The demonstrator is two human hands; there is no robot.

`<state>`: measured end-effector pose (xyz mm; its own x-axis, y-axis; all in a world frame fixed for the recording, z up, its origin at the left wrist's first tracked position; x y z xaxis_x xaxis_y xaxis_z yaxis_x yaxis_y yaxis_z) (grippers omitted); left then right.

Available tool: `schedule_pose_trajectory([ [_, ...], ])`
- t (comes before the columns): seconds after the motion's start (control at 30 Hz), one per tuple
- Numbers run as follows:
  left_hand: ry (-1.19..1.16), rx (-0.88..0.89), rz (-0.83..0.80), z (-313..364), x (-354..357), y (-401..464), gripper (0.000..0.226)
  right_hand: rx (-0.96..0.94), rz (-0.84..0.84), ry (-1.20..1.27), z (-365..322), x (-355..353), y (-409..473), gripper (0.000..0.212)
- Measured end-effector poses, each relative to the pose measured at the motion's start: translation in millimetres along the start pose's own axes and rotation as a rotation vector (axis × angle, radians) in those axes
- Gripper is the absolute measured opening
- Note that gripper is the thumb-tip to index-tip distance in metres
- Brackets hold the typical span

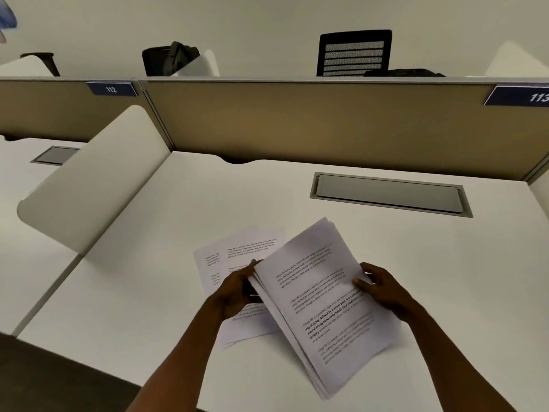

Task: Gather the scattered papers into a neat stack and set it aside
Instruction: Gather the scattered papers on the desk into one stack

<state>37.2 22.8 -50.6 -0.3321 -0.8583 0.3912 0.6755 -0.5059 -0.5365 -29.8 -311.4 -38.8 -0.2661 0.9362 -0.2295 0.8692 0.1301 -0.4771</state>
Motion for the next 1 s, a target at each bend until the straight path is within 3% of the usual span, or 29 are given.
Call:
schedule_pose_trajectory([
  [0.1, -0.146, 0.012, -0.02, -14, 10, 6, 0.054, 0.083, 0.094, -0.143, 13, 1, -6, 0.051],
  [0.23, -0.171, 0.02, 0.04, -40, 21, 9, 0.047, 0.103, 0.058, -0.237, 23, 11, -11, 0.057],
  [0.3, -0.108, 0.042, 0.064, -44, 25, 8, 0.043, 0.15, 0.071, -0.16, 34, 11, -13, 0.061],
  [0.37, 0.176, 0.095, 0.259, -39, 14, 2, 0.045, 0.214, 0.071, -0.006, 45, 12, -15, 0.06],
  [0.43, 0.584, 0.128, 0.623, -29, -7, -11, 0.056, 0.233, 0.044, 0.012, 52, 15, -18, 0.058],
  [0.47, 0.732, 0.11, 0.769, -27, -15, -19, 0.061, 0.224, 0.03, -0.001, 53, 16, -20, 0.059],
  [0.53, 0.916, -0.032, 0.901, -31, -30, -27, 0.075, 0.176, 0.026, -0.001, 53, 18, -22, 0.061],
  [0.67, 1.117, -0.242, 0.853, -44, -43, -26, 0.095, 0.098, 0.048, 0.11, 48, 17, -27, 0.051],
  [1.0, 1.127, -0.131, 0.679, -49, -25, -12, 0.118, -0.024, 0.055, 0.627, 40, 31, -28, 0.045],
])
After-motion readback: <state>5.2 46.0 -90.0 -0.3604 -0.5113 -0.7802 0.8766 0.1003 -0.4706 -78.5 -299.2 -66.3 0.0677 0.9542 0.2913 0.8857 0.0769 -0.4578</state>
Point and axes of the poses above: each hand's wrist, its own y-axis towards the middle knuckle, its own x-axis out of the palm, z = x × y, the point moved 6 cm from there along y, towards the middle knuckle, and after that the axes turned 11 degrees about -z, right-handed, at the moved point
